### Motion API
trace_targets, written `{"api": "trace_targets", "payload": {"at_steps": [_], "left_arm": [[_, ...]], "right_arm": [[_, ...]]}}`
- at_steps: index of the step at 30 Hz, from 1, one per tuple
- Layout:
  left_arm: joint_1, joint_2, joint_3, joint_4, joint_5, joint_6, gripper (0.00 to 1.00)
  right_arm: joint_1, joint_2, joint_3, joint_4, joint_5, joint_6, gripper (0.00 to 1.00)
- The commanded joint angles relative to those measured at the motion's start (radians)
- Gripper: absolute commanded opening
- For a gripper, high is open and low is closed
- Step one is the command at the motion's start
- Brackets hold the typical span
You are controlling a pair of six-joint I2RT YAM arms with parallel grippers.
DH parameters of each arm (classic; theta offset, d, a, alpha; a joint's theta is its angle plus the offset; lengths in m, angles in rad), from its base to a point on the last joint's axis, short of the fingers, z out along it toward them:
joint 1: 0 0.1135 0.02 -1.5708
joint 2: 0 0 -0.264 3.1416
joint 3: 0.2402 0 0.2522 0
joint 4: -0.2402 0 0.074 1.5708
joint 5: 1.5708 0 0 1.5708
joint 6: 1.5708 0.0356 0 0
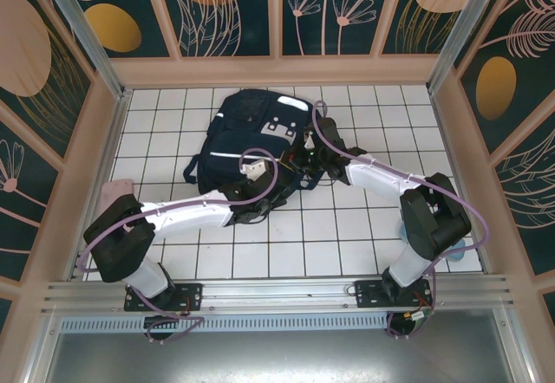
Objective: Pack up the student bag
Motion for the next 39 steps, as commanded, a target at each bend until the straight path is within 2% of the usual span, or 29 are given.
{"api": "trace_targets", "payload": {"at_steps": [1,7,11,13,15,17,20,23,25,29,39], "left_arm": [[0.009,-0.066,-0.018,-0.099,-0.092,0.055,0.00],[0.044,-0.128,-0.037,-0.147,-0.087,0.165,0.00],[0.082,-0.150,-0.062,-0.143,-0.053,0.203,0.00],[0.094,-0.151,-0.064,-0.115,-0.014,0.241,0.00],[0.097,-0.141,-0.052,-0.090,0.027,0.289,0.00],[0.098,-0.130,-0.034,-0.067,0.067,0.337,0.00],[0.097,-0.119,-0.019,-0.041,0.098,0.379,0.00],[0.097,-0.112,-0.011,-0.032,0.106,0.391,0.00],[0.096,-0.104,-0.007,-0.031,0.110,0.391,0.00],[0.097,-0.103,-0.006,-0.017,0.123,0.389,0.00],[0.097,-0.101,-0.004,-0.009,0.137,0.405,0.00]], "right_arm": [[-0.025,-0.048,0.023,-0.035,0.156,-0.030,0.00],[-0.109,-0.057,0.015,-0.037,0.197,-0.059,0.00],[-0.137,-0.056,0.036,-0.058,0.220,-0.082,0.00],[-0.147,-0.062,0.041,-0.061,0.193,-0.093,0.01],[-0.147,-0.076,0.038,-0.057,0.142,-0.101,0.15],[-0.136,-0.099,0.030,-0.066,0.079,-0.102,0.34],[-0.101,-0.135,0.005,-0.090,0.035,-0.071,0.47],[-0.064,-0.141,-0.035,-0.082,-0.016,0.008,0.49],[-0.040,-0.131,-0.051,-0.061,-0.042,0.060,0.46],[0.009,-0.133,-0.102,0.004,-0.001,0.158,0.41],[0.019,-0.065,-0.087,0.039,-0.006,0.186,0.37]]}}
